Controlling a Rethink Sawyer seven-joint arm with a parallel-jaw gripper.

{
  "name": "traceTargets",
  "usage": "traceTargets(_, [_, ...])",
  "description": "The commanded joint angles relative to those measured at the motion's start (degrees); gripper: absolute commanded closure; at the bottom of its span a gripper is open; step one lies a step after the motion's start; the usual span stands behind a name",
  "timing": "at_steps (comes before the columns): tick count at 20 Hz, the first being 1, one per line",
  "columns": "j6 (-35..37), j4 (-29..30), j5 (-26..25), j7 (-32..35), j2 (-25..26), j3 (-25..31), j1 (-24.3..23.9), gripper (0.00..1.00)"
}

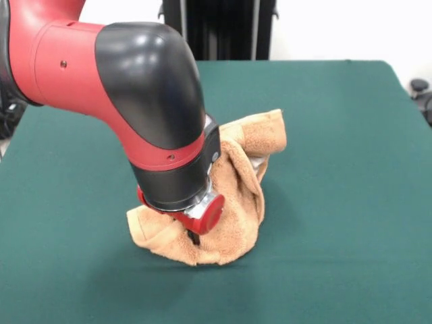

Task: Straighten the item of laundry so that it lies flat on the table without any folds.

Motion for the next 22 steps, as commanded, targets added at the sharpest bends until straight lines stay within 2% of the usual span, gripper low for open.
traceTargets(1, [-5.54,0.49,-2.78,-5.34,0.17,7.14,0.46,1.00])
traceTargets(22, [-4.65,-0.03,-3.78,-5.74,0.28,8.57,-0.17,1.00])
